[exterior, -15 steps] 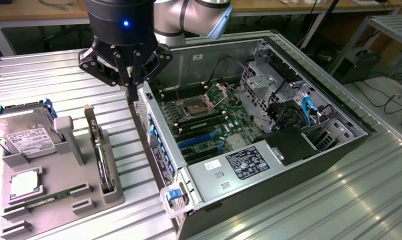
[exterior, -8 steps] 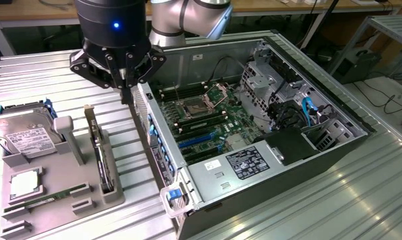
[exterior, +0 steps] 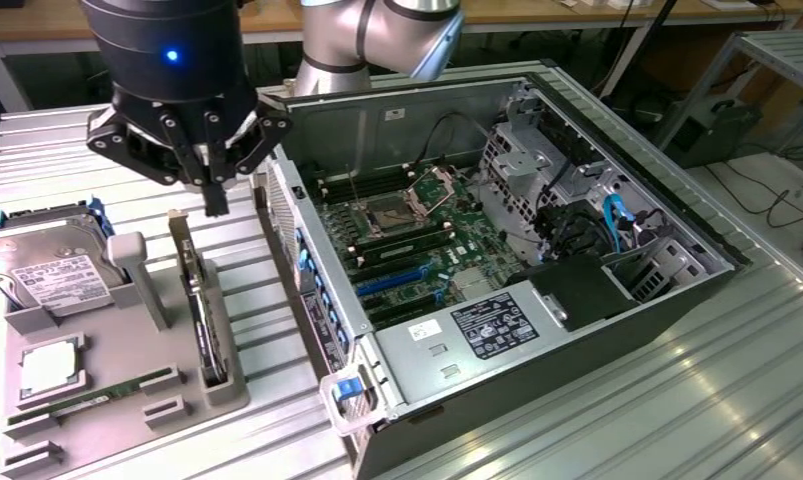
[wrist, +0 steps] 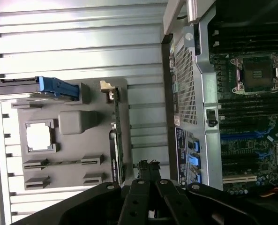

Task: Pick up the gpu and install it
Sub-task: 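Reach for the gpu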

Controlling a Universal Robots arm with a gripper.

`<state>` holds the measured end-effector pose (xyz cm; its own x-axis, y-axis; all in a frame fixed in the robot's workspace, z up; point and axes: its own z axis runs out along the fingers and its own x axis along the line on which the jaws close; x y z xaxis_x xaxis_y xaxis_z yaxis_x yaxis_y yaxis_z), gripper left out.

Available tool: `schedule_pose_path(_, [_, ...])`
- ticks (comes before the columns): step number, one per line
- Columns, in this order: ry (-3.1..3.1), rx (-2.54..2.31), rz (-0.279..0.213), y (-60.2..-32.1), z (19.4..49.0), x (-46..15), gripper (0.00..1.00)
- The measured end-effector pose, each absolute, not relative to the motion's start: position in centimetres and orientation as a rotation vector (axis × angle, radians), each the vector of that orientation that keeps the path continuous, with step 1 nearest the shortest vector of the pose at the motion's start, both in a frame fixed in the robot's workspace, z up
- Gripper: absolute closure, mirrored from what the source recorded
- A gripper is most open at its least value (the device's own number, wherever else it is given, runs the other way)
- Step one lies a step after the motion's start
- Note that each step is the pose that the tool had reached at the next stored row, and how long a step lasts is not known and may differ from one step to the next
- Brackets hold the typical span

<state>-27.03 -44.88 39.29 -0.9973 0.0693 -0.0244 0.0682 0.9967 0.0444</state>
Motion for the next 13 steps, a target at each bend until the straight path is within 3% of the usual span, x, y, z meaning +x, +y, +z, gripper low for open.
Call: schedule_pose_path(13, [3.114, 0.097, 0.068, -44.9, 39.3, -30.4, 0.89])
